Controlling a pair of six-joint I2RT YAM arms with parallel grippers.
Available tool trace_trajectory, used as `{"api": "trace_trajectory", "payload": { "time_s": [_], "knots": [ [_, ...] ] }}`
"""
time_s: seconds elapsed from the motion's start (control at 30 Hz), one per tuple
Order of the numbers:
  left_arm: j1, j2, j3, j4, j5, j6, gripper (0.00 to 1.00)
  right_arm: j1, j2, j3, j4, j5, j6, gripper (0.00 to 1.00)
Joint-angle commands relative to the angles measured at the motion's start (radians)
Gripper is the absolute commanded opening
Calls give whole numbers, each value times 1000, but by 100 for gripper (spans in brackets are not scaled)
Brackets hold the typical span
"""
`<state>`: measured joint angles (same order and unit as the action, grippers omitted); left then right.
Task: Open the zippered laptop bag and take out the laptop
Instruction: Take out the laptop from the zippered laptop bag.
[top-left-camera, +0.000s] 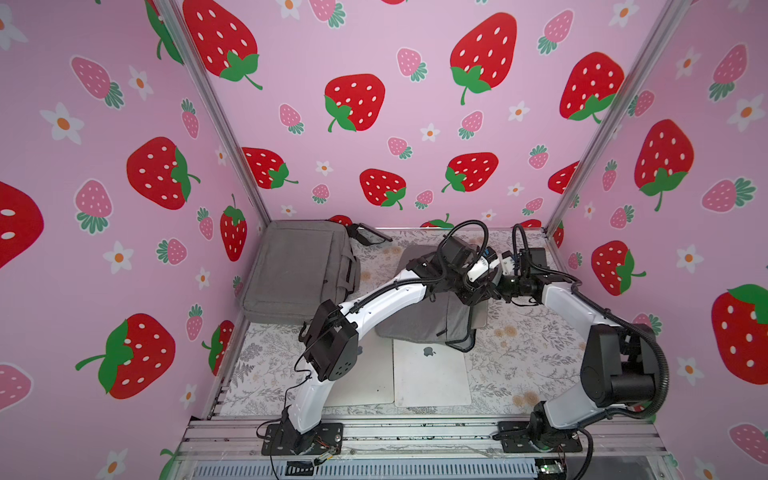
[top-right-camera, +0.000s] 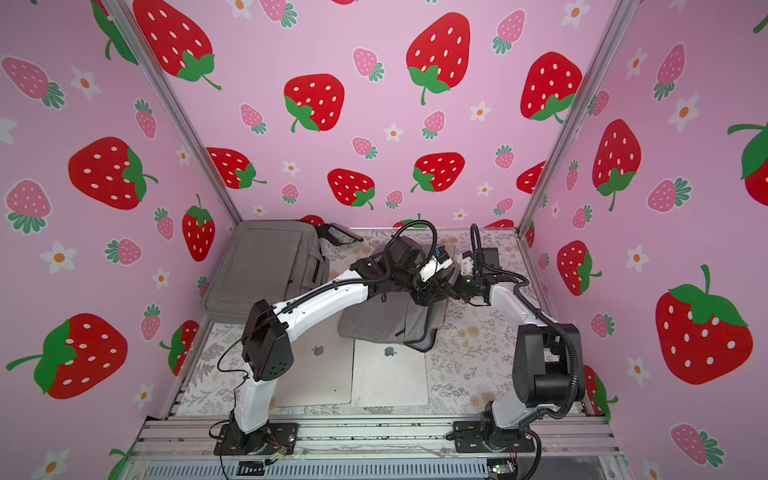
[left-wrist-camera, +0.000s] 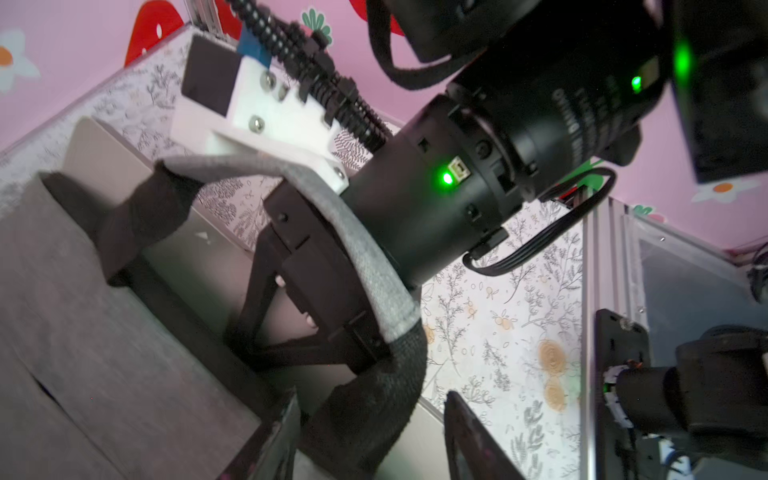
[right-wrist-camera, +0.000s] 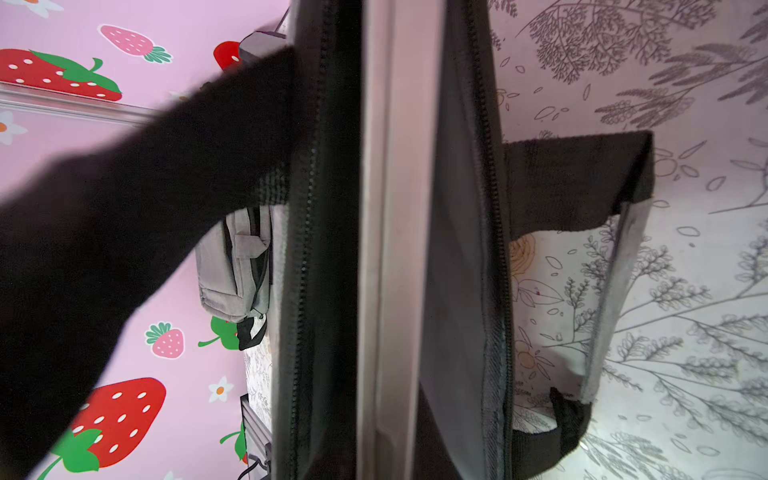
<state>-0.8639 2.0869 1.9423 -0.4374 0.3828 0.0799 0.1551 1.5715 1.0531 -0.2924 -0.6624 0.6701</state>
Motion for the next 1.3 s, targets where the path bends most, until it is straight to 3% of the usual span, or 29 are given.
{"api": "trace_trajectory", "payload": {
  "time_s": [0.0,0.13,0.37,0.5,0.6,0.67,0.77,1.07,1.1,1.27],
  "knots": [
    [3,14,68,-14,51,17,43,11,-34,-18,6,29,-58,0],
    [5,28,87,-34,64,23,21,12,-31,-22,6,27,-60,0],
    [5,44,119,-76,118,39,14,11,-27,-16,6,27,-62,0],
    [5,55,129,-104,143,53,1,10,-21,-18,7,26,-64,0],
    [5,58,131,-110,139,55,4,10,-17,-19,9,27,-65,0],
    [5,58,132,-121,114,64,22,8,-19,-21,9,26,-68,0],
    [5,59,130,-121,111,78,35,7,-18,-22,8,25,-68,0],
    [3,135,205,-129,124,73,37,8,-27,-28,10,20,-63,0],
    [2,144,218,-138,123,73,34,7,-28,-30,8,20,-64,0],
    [5,156,251,-183,134,87,0,0,-27,-45,6,21,-70,0]
  ]
}}
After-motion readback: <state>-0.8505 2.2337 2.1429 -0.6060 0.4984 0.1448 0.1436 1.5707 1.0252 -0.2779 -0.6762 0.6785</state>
